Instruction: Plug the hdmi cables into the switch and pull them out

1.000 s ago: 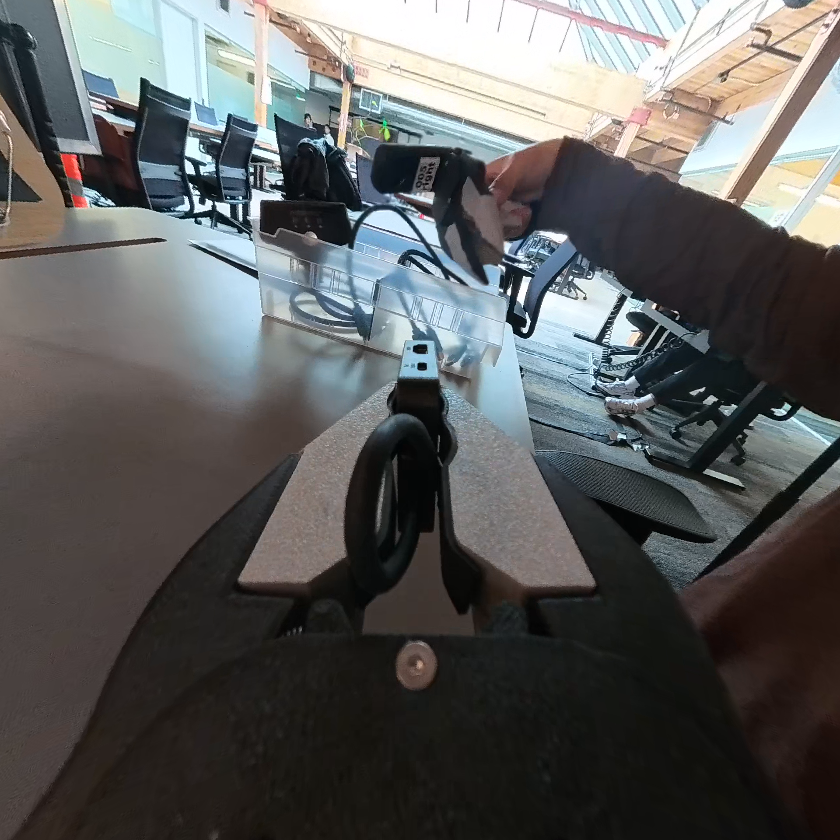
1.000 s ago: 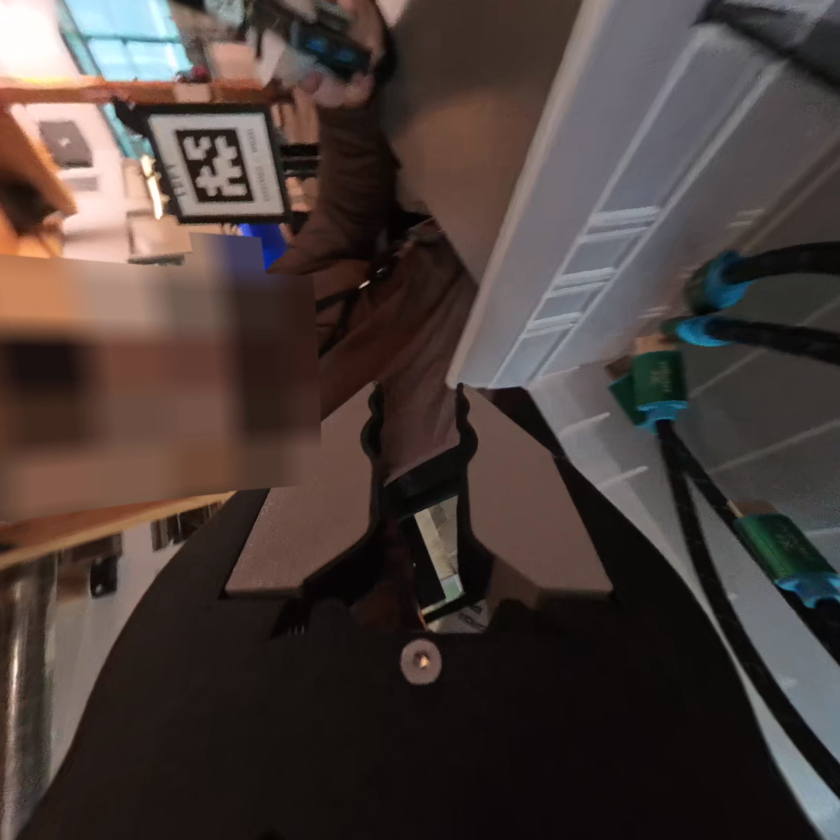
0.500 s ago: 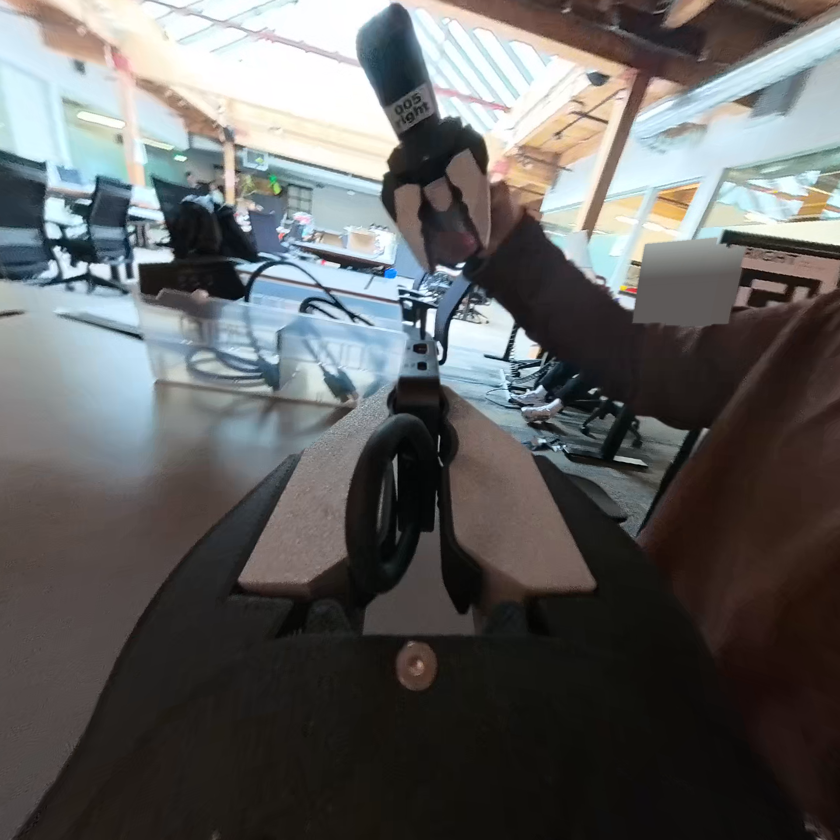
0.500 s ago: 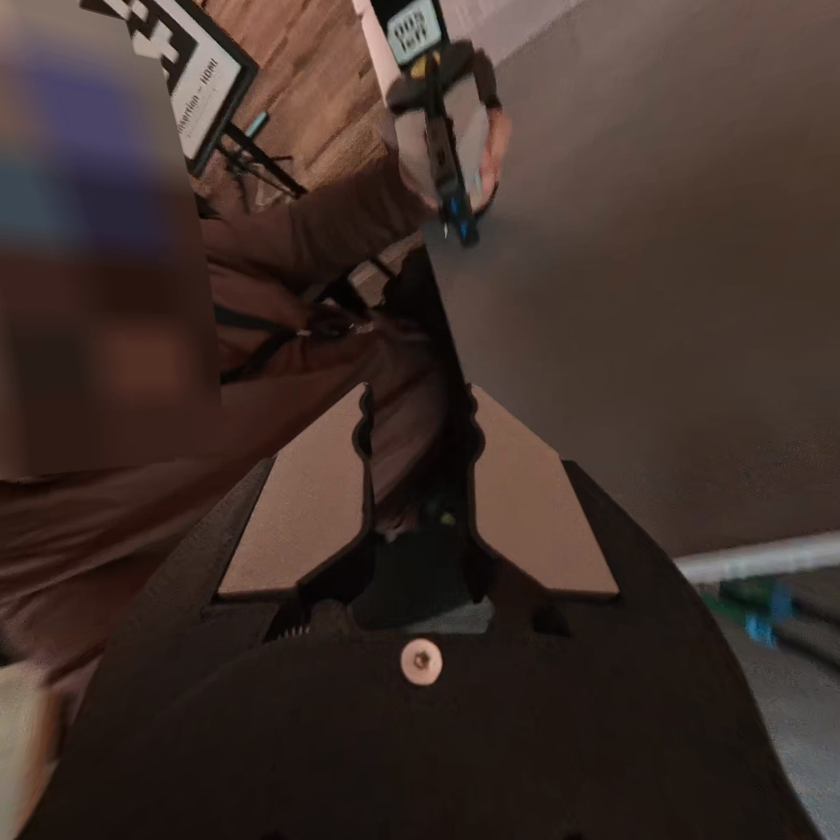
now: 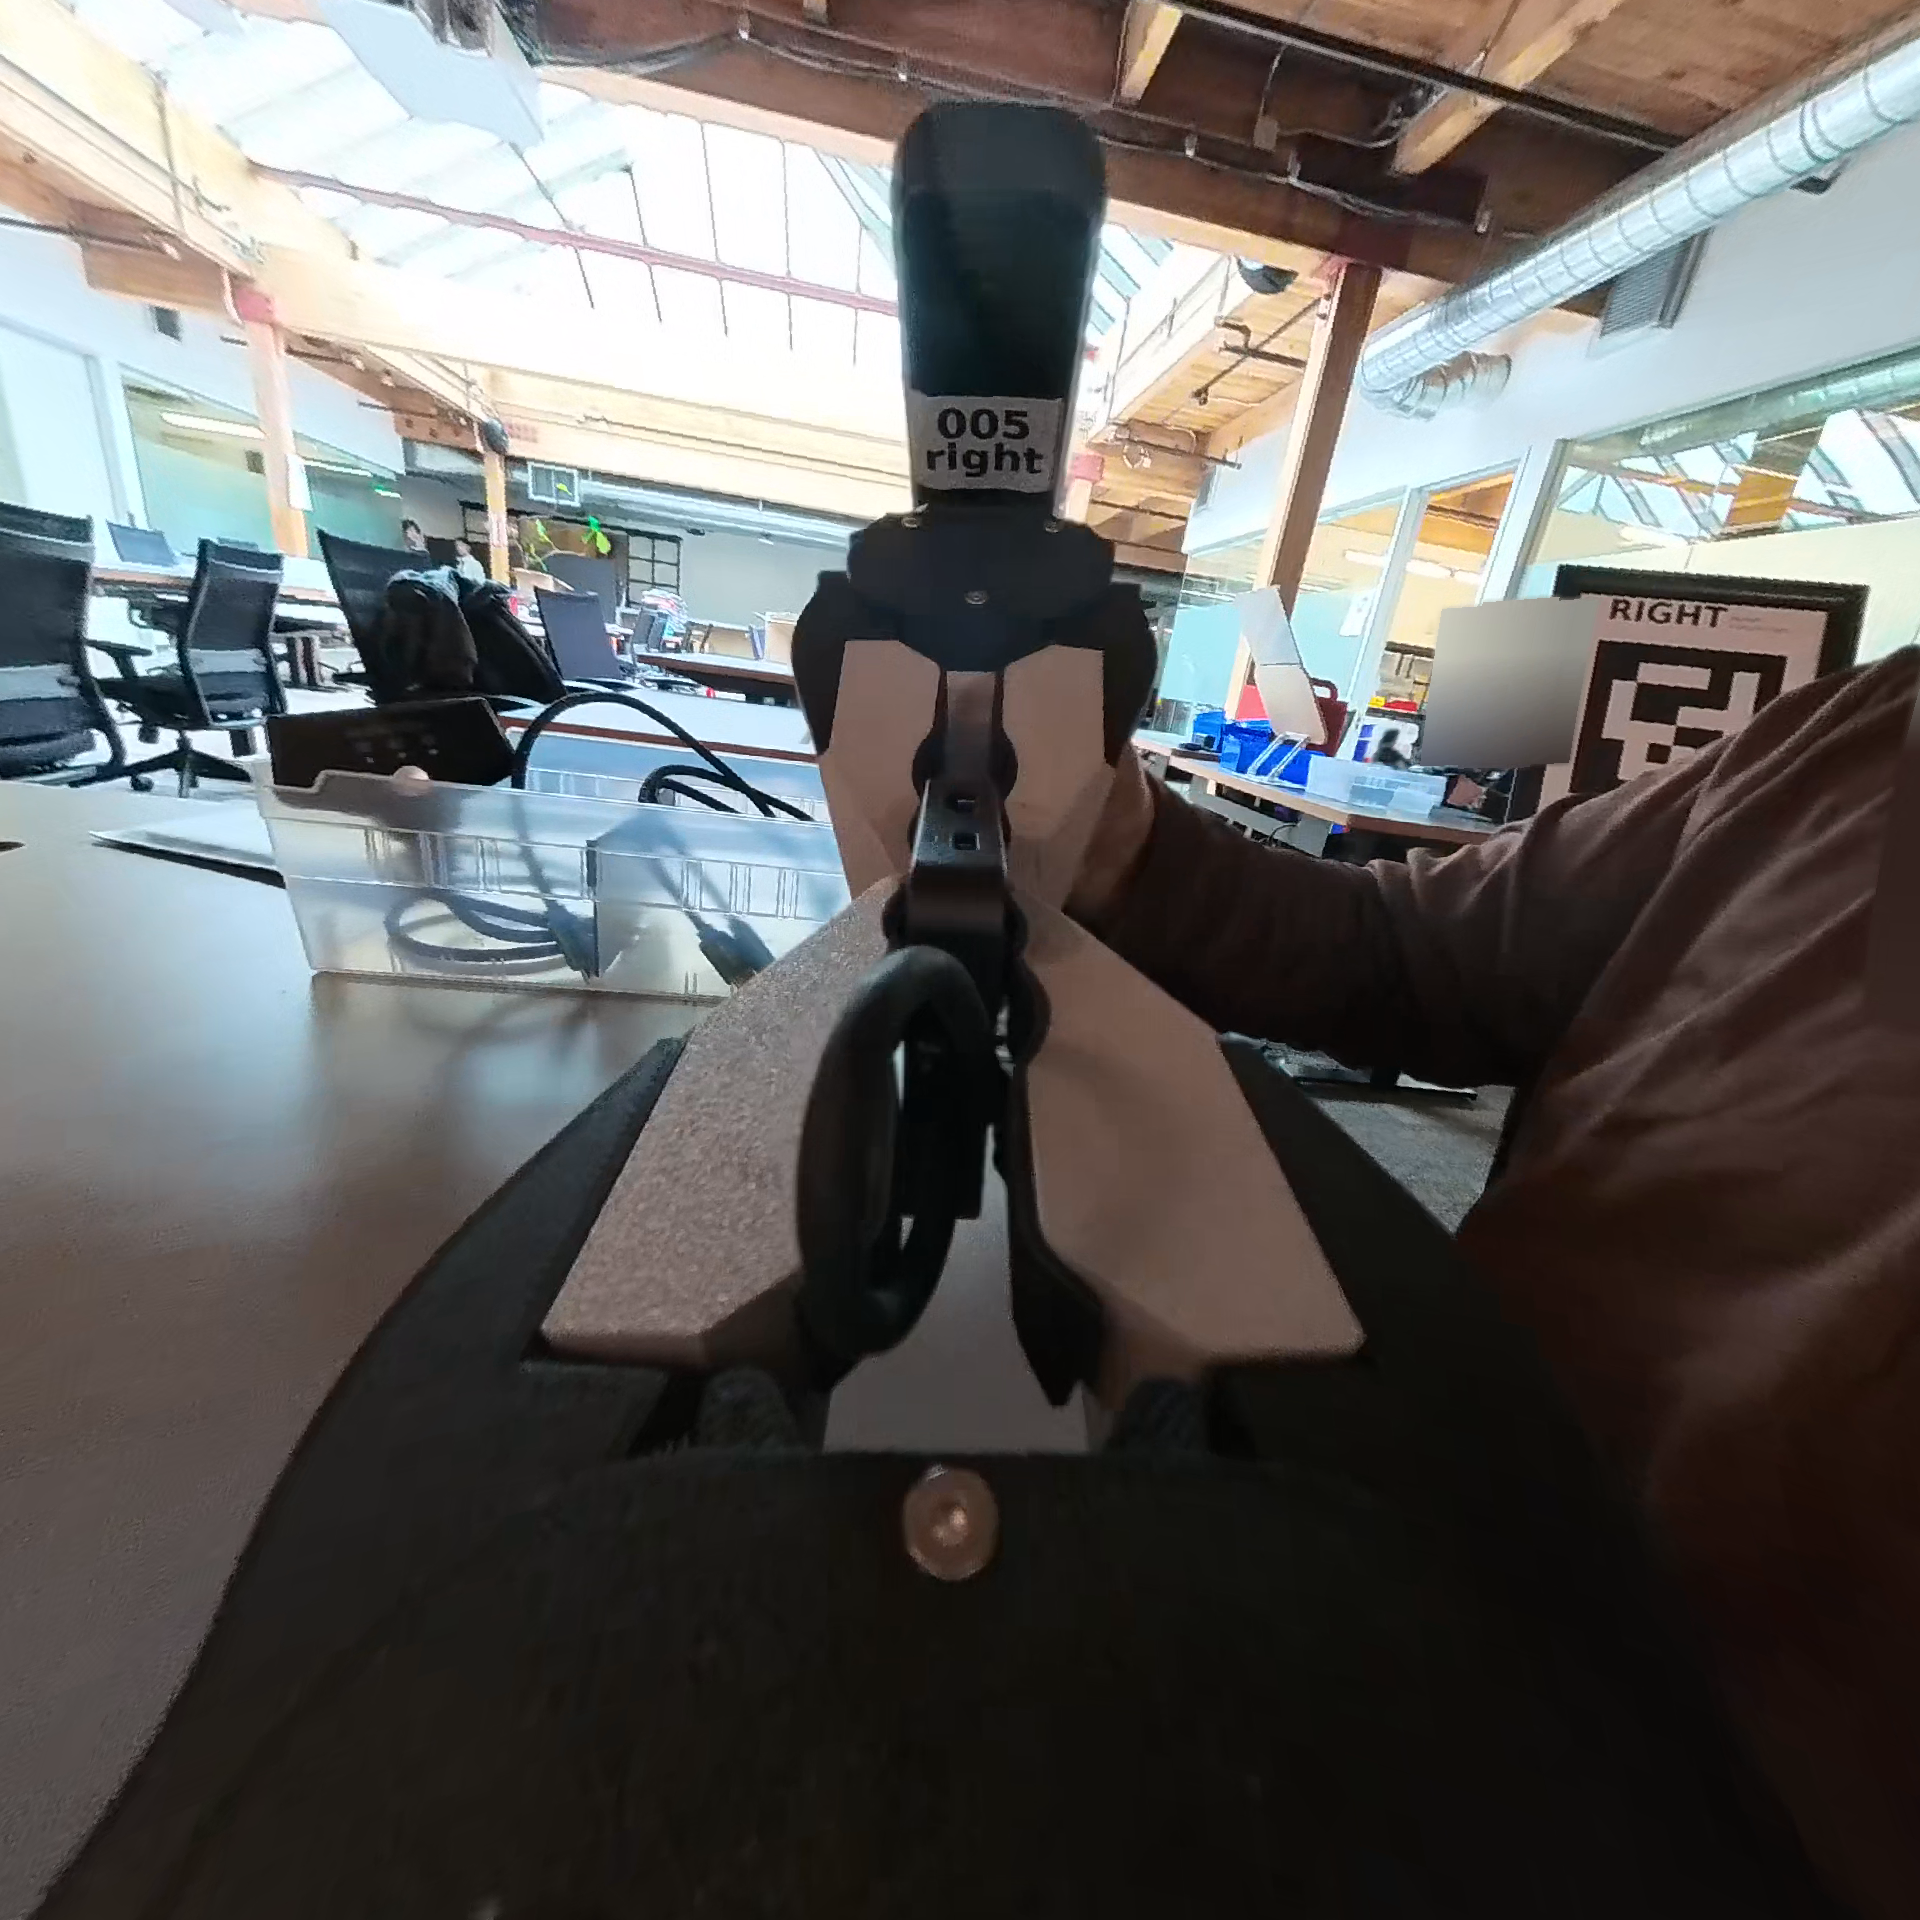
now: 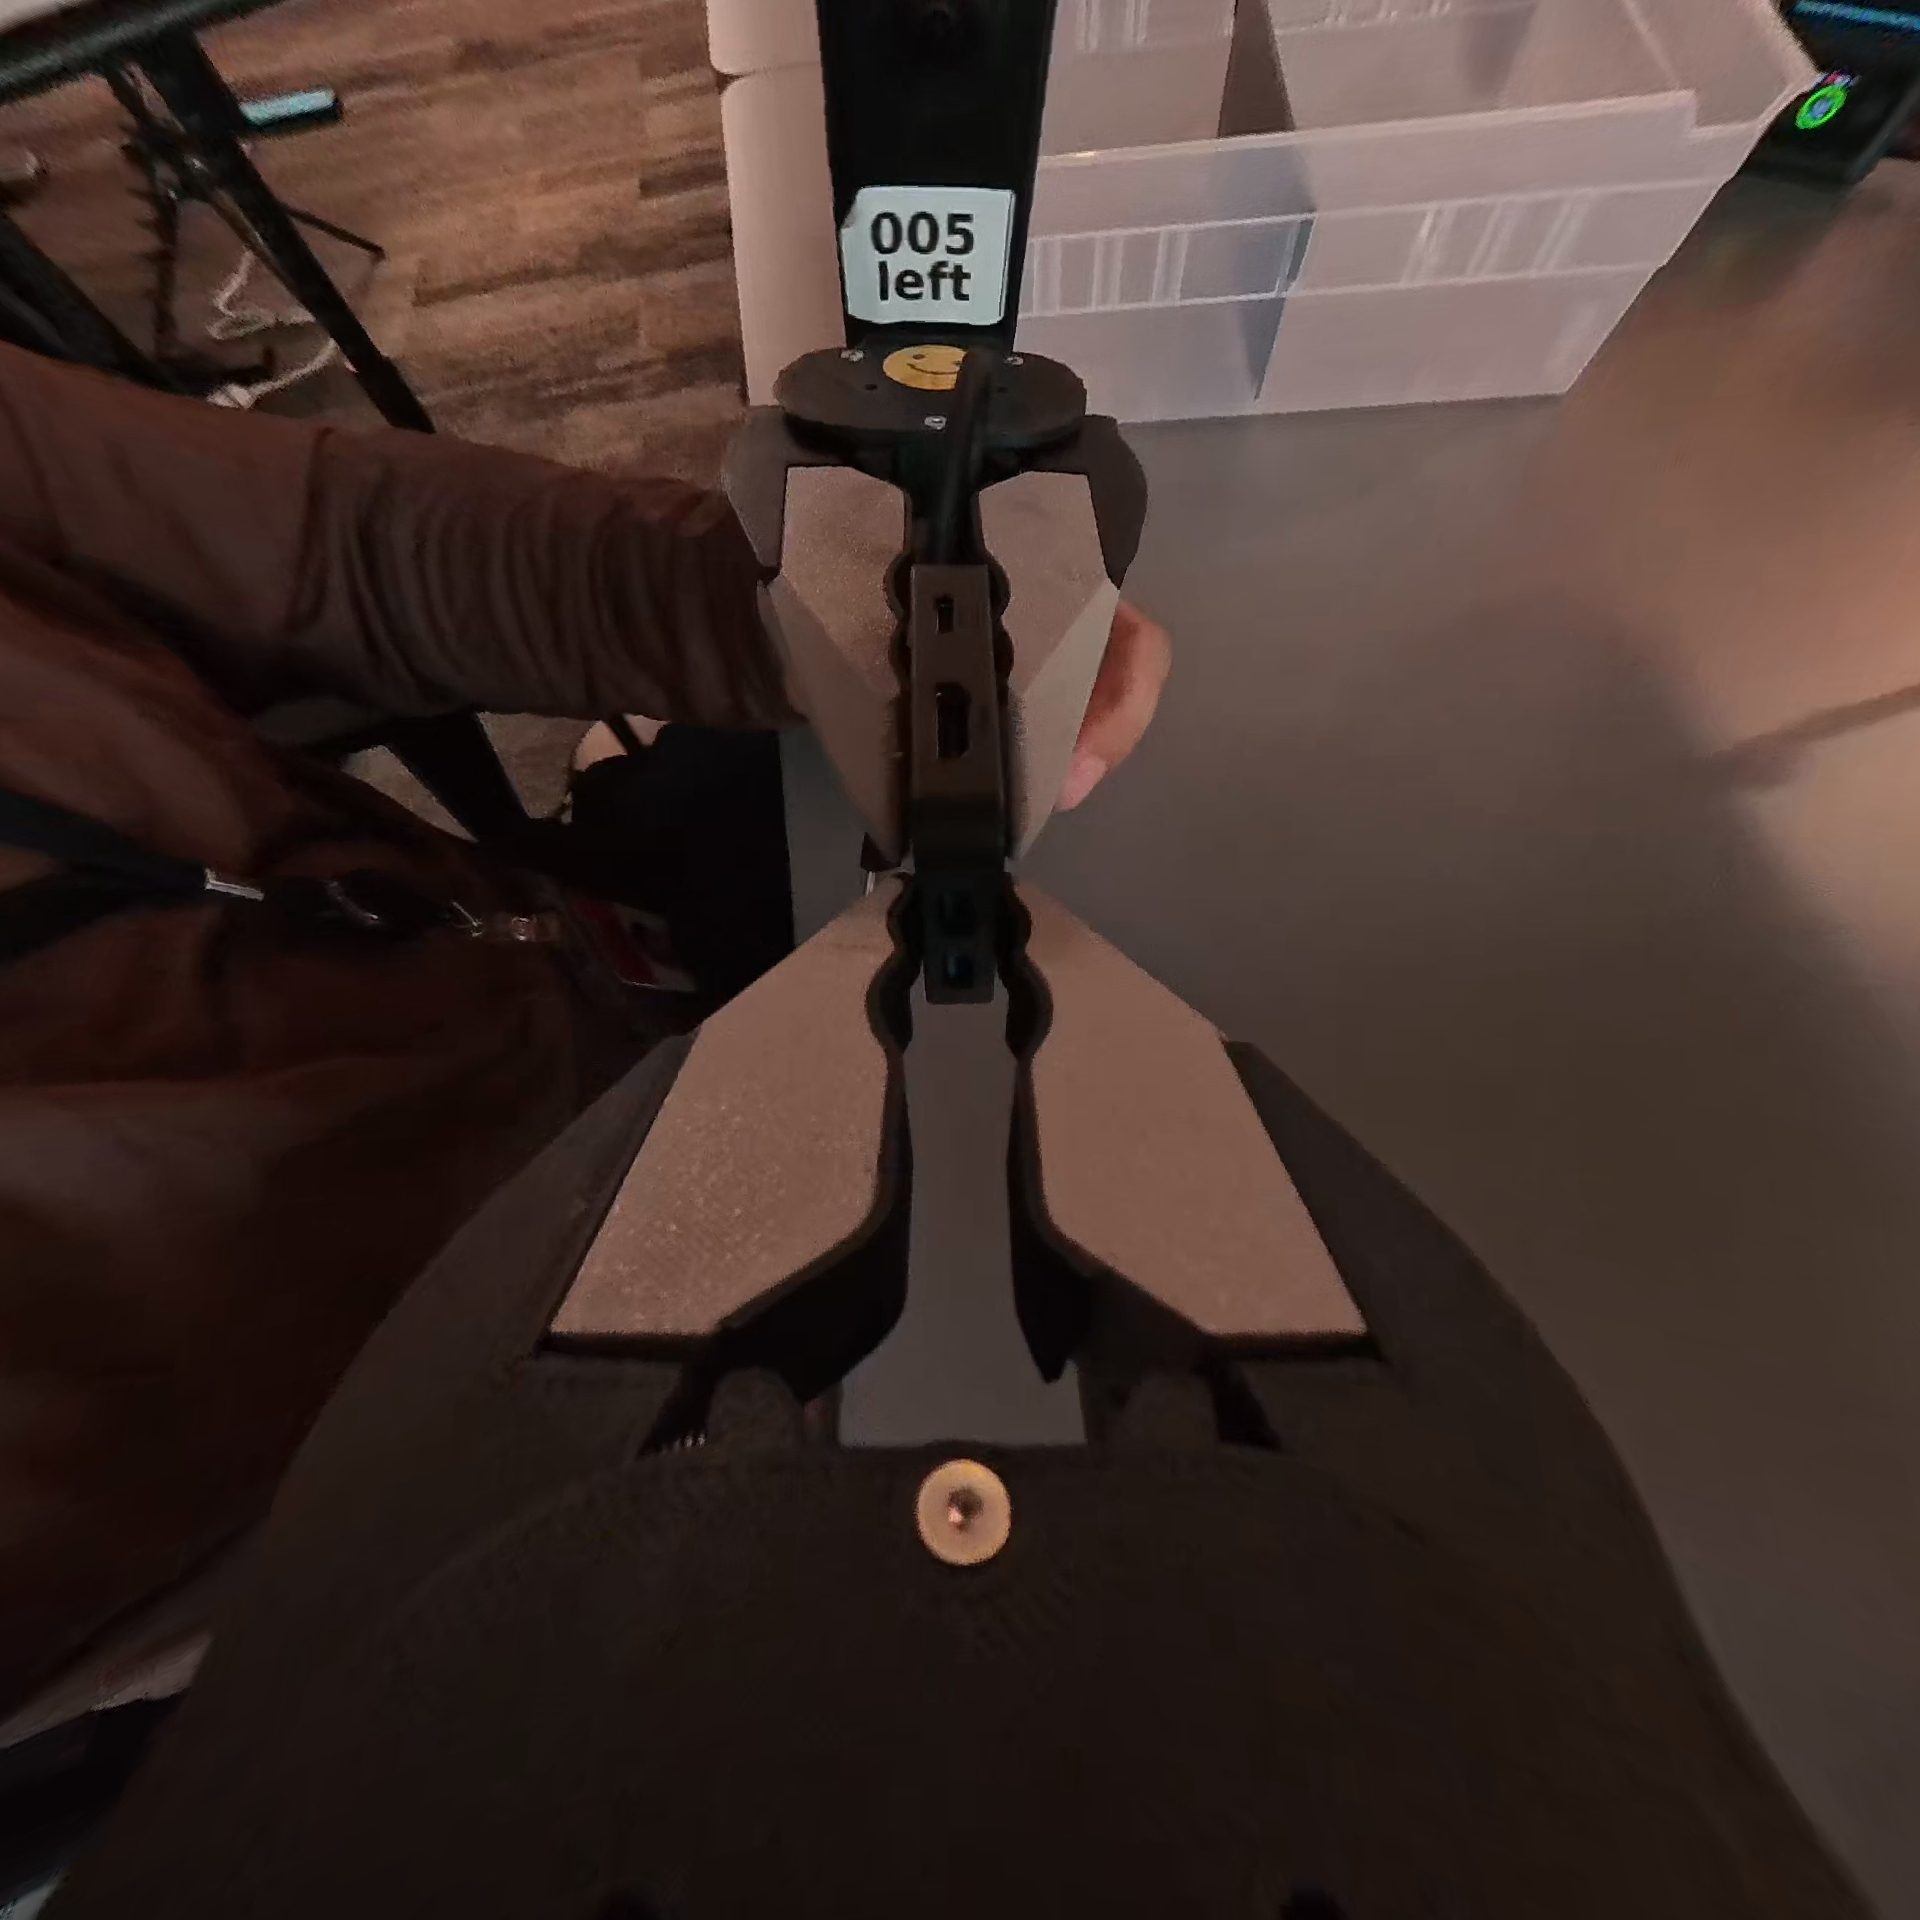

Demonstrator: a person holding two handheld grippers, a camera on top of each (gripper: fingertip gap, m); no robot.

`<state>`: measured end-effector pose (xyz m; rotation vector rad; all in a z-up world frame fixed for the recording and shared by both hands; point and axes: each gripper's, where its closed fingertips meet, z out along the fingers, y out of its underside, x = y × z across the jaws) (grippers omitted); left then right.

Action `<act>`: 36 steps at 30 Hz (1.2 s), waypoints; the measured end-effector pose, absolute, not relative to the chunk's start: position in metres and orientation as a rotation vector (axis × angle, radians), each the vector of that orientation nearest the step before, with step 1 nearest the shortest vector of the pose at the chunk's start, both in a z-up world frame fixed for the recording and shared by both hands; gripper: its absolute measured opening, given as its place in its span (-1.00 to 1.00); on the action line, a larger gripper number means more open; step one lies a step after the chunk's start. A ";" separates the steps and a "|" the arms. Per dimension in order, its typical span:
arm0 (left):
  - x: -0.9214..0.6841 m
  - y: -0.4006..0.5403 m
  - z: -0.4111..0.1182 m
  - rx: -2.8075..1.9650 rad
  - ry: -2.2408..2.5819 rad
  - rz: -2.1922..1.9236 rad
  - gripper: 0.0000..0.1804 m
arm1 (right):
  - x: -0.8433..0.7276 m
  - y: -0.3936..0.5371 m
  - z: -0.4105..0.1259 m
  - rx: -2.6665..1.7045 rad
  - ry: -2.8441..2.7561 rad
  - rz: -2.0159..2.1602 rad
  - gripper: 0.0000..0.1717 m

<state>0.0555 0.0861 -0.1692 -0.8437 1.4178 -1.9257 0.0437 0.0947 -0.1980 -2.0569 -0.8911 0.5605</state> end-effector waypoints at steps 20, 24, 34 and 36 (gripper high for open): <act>-0.016 0.192 -0.124 -1.296 1.244 -1.427 -0.30 | 0.473 0.078 -0.133 -2.365 0.130 -0.464 -0.88; -0.049 0.212 -0.153 -1.446 1.277 -1.221 -0.22 | 0.490 0.069 -0.151 -2.455 0.152 -0.593 -0.68; -0.148 0.263 -0.215 -1.696 1.066 -0.685 -0.12 | 0.315 0.022 -0.158 -2.201 0.008 0.152 0.01; -0.143 0.270 -0.227 -1.721 1.025 -0.664 -0.14 | 0.286 0.011 -0.191 -2.231 -0.007 0.186 0.05</act>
